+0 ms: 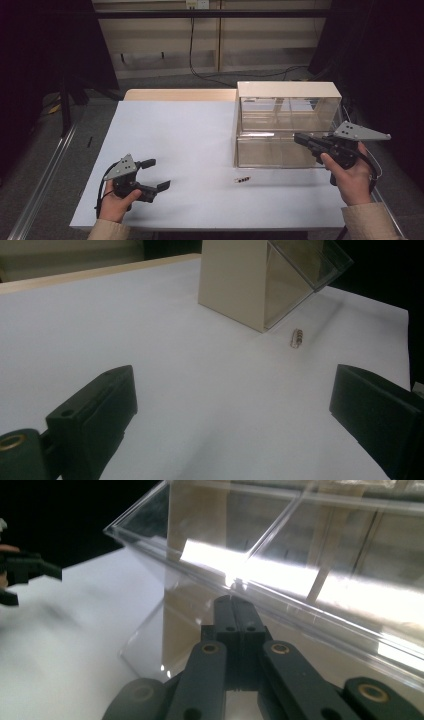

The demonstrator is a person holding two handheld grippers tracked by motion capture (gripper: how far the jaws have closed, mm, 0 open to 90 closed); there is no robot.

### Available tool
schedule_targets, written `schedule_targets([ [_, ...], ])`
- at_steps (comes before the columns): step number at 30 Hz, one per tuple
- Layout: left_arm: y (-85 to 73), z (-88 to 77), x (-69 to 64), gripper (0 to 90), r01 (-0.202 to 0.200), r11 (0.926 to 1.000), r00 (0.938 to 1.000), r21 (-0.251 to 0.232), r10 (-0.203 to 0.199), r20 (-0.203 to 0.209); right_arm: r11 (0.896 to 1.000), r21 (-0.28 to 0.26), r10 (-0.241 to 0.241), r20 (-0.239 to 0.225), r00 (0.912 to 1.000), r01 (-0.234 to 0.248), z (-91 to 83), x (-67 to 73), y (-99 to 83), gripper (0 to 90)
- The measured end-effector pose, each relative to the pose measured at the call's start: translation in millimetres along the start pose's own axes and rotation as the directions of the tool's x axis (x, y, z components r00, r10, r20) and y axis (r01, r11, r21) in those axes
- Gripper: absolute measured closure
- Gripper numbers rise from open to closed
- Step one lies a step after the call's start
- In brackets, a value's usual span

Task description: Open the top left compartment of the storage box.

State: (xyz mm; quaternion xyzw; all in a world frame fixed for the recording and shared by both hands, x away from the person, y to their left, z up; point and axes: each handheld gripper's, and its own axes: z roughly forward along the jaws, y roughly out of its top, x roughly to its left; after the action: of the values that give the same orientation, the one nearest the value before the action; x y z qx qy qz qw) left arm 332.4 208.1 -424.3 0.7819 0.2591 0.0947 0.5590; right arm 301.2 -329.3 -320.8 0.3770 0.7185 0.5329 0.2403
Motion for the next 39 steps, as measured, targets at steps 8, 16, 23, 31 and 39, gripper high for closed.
schedule_targets([
  [8, 0.1, -0.2, 0.2, 4.7, 0.005, 1.0, 1.0, 0.0, -0.005, 0.001, 0.999, -0.029, -0.013, 0.015, 0.9998, 0.013, -3.4, -0.3, 19.0, 90.0],
  [16, 2.7, 7.6, -3.1, 4.6, 0.017, 0.9999, 0.9991, 0.004, -0.017, 0.038, 0.999, -0.031, -0.034, 0.017, 0.9993, 0.035, -2.5, 0.1, 42.3, 90.0],
  [23, 7.1, 17.9, -8.6, 6.1, 0.01, 0.9999, 0.9973, 0.009, -0.01, 0.073, 0.999, -0.029, -0.03, 0.023, 0.9993, 0.03, -2.6, -1.5, 53.7, 90.0],
  [31, 8.4, 26.7, -12.0, 5.7, 0.009, 0.9996, 0.9961, 0.027, -0.011, 0.088, 0.999, -0.041, -0.023, 0.03, 0.9993, 0.024, -4.4, -6.0, 63.9, 90.0],
  [39, 9.9, 32.3, -14.0, 5.2, 0.001, 0.9993, 0.9959, 0.037, -0.004, 0.09, 0.999, -0.038, -0.035, 0.033, 0.9988, 0.036, -4.9, -6.9, 71.2, 90.0],
])
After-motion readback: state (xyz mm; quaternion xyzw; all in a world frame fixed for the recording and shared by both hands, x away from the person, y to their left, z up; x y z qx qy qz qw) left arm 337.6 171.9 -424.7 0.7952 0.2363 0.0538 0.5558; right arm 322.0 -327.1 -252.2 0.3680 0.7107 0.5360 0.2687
